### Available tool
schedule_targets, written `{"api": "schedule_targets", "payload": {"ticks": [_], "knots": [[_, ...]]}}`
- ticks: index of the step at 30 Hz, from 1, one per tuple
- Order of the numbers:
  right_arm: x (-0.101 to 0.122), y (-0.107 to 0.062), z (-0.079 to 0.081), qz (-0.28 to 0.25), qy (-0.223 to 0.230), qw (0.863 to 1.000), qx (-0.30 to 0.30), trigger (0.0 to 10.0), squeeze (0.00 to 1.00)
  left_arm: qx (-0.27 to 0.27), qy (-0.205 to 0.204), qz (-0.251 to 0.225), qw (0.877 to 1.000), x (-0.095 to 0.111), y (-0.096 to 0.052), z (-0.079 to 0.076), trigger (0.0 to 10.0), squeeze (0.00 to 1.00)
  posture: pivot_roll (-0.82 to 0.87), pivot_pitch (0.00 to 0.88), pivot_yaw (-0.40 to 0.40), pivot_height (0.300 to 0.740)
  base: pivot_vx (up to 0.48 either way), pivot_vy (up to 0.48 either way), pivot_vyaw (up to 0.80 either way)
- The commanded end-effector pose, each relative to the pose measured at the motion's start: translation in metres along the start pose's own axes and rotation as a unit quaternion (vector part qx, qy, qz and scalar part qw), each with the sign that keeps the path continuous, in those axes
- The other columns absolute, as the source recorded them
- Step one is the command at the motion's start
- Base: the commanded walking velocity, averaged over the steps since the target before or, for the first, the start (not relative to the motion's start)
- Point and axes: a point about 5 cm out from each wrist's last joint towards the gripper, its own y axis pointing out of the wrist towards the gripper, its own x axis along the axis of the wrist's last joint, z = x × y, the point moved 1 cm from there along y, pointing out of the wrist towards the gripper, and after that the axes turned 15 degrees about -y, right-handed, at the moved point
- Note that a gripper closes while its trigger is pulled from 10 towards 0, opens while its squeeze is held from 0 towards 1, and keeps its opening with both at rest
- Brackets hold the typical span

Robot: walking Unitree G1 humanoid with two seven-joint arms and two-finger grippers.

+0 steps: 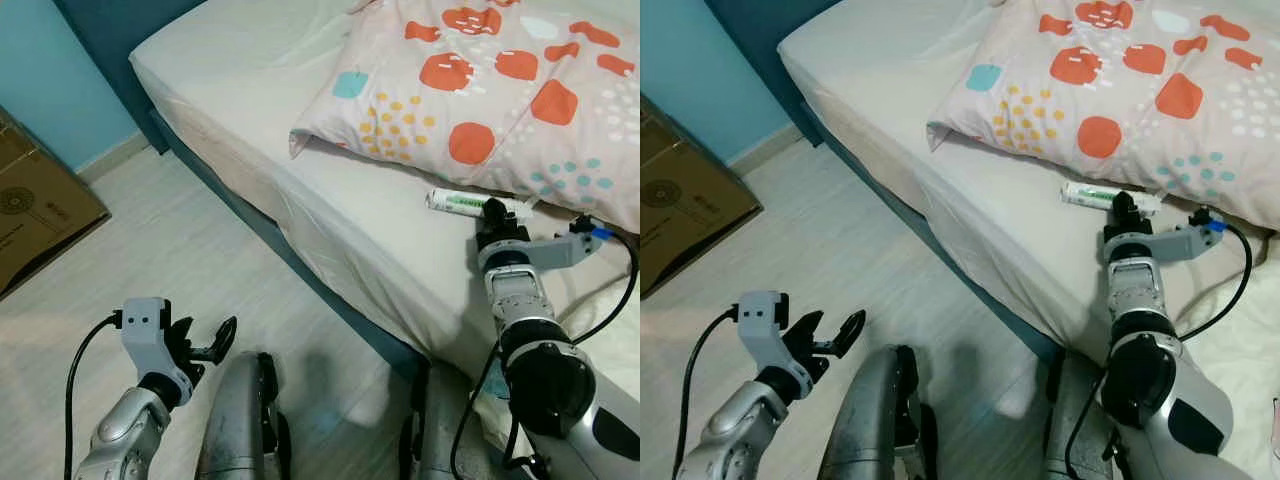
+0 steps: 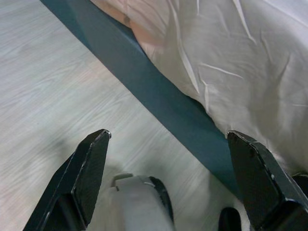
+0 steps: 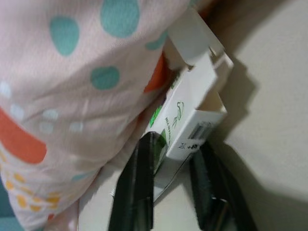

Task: Clean up the room

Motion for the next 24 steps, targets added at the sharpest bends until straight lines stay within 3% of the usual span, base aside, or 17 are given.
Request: {"api": "schedule_targets", "payload": {"ticks": [1, 3, 4, 5, 6, 8, 9, 10, 11, 12, 13, 15, 18, 19, 24], "knots": [[-0.026, -0.014, -0.015, 0.049, -0.006, 0.999, -0.016, 0.0, 0.00, 0.019, -0.014, 0.018, 1.000, -0.011, -0.005, 0.007, 10.0, 0.00, 0.21, 0.461, 0.076, 0.571, 0.000, 0.000, 0.00], [-0.045, -0.022, -0.006, 0.076, -0.014, 0.995, 0.058, 0.0, 0.00, 0.016, -0.022, 0.012, 1.000, -0.012, 0.004, 0.003, 10.0, 0.00, 0.17, 0.414, 0.053, 0.571, 0.000, 0.000, 0.00], [-0.045, -0.022, -0.006, 0.076, -0.014, 0.995, 0.058, 0.0, 0.00, 0.016, -0.022, 0.012, 1.000, -0.012, 0.004, 0.003, 10.0, 0.00, 0.17, 0.414, 0.053, 0.571, 0.000, 0.000, 0.00], [-0.055, -0.026, 0.000, 0.088, -0.009, 0.991, 0.099, 0.0, 0.00, 0.014, -0.026, 0.008, 1.000, -0.012, 0.009, 0.001, 10.0, 0.00, 0.15, 0.388, 0.039, 0.571, 0.000, 0.000, 0.00], [-0.055, -0.026, 0.000, 0.088, -0.009, 0.991, 0.099, 0.0, 0.00, 0.014, -0.026, 0.008, 1.000, -0.012, 0.009, 0.001, 10.0, 0.00, 0.15, 0.388, 0.039, 0.571, 0.000, 0.000, 0.00], [-0.071, -0.035, 0.013, 0.112, -0.005, 0.979, 0.173, 0.0, 0.00, 0.014, -0.029, -0.001, 0.999, -0.011, 0.020, 0.000, 10.0, 0.00, 0.12, 0.351, 0.025, 0.571, 0.000, 0.000, 0.00], [-0.071, -0.035, 0.013, 0.112, -0.005, 0.979, 0.173, 0.0, 0.00, 0.014, -0.029, -0.001, 0.999, -0.011, 0.020, 0.000, 10.0, 0.00, 0.12, 0.351, 0.025, 0.571, 0.000, 0.000, 0.00], [-0.085, -0.044, 0.021, 0.133, -0.010, 0.966, 0.220, 0.0, 0.00, 0.018, -0.032, -0.008, 0.999, -0.010, 0.026, 0.002, 10.0, 0.00, 0.10, 0.306, 0.011, 0.571, 0.000, 0.000, 0.00], [-0.085, -0.044, 0.021, 0.133, -0.010, 0.966, 0.220, 0.0, 0.00, 0.018, -0.032, -0.008, 0.999, -0.010, 0.026, 0.002, 10.0, 0.00, 0.10, 0.306, 0.011, 0.571, 0.000, 0.000, 0.00], [-0.100, -0.054, 0.030, 0.156, -0.005, 0.953, 0.258, 0.0, 0.00, 0.024, -0.036, -0.017, 0.999, -0.007, 0.033, 0.004, 10.0, 0.00, 0.08, 0.277, 0.003, 0.571, 0.000, 0.000, 0.00], [-0.100, -0.054, 0.030, 0.156, -0.005, 0.953, 0.258, 0.0, 0.00, 0.024, -0.036, -0.017, 0.999, -0.007, 0.033, 0.004, 10.0, 0.00, 0.08, 0.277, 0.003, 0.571, 0.000, 0.000, 0.00], [-0.123, -0.071, 0.044, 0.191, -0.015, 0.933, 0.305, 0.0, 0.00, 0.032, -0.037, -0.031, 0.998, -0.002, 0.042, 0.007, 10.0, 0.00, 0.07, 0.238, -0.006, 0.571, 0.000, 0.000, 0.00], [-0.135, -0.079, 0.049, 0.211, -0.031, 0.924, 0.319, 0.0, 0.00, 0.039, -0.038, -0.039, 0.998, 0.001, 0.049, 0.010, 10.0, 0.00, 0.06, 0.212, -0.010, 0.571, 0.000, 0.000, 0.00], [-0.135, -0.078, 0.051, 0.209, -0.031, 0.923, 0.320, 0.0, 0.00, 0.041, -0.038, -0.046, 0.997, 0.004, 0.054, 0.011, 10.0, 0.00, 0.05, 0.165, -0.015, 0.576, 0.000, 0.000, 0.00], [-0.131, -0.072, 0.050, 0.202, -0.031, 0.928, 0.312, 0.0, 0.00, 0.045, -0.038, -0.055, 0.997, 0.007, 0.064, 0.012, 10.0, 0.00, 0.04, 0.124, -0.019, 0.591, 0.000, 0.000, 0.00]]}}
